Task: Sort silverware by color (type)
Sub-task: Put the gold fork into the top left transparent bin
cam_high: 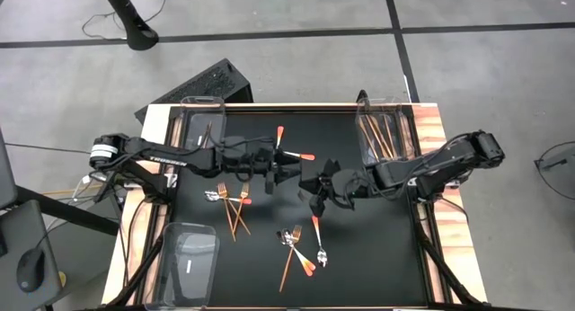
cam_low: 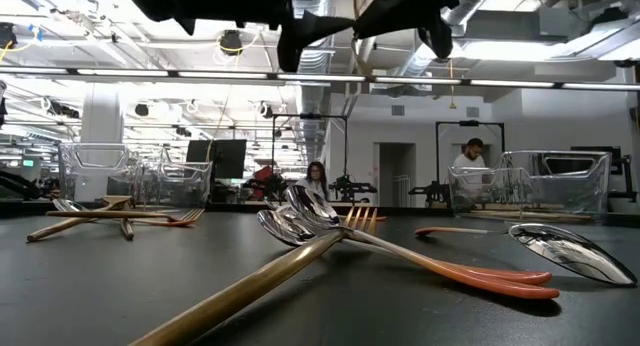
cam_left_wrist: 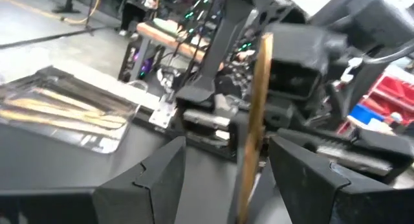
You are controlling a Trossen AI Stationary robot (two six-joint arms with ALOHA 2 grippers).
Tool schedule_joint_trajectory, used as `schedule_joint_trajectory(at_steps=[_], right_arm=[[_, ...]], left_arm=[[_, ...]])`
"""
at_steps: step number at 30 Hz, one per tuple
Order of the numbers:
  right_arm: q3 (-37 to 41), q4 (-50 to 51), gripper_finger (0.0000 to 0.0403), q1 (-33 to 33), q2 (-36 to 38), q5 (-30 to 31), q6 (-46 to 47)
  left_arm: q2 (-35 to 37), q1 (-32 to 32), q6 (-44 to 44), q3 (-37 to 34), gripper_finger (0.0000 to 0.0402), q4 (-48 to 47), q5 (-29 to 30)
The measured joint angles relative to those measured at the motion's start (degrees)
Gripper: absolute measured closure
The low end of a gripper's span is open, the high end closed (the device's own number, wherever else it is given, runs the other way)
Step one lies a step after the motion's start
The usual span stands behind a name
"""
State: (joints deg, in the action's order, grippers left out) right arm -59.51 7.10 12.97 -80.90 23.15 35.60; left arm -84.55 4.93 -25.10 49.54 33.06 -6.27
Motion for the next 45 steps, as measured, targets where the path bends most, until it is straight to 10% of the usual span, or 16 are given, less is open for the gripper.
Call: schedule_joint_trajectory(at_steps=[9,32,45], right_arm=[[-0.02,-0.53,0.0397,-1.91,0.04,-1.08,-1.38],[-0.02,-3.42,0.0394,-3.76,0.04,-2.42,-3.23],[-0.09,-1.71,0.0291,-6.88,0.04,3.72,5.87]], left_arm=[[0.07,0.53,0.88,0.00,0.0203,0.54,-1.48],[0.07,3.70,1.98,0.00,0.0392,0.09,-8.06],[4.57,11.14,1.49,-0.02,0.0399,-15.61,-6.70]])
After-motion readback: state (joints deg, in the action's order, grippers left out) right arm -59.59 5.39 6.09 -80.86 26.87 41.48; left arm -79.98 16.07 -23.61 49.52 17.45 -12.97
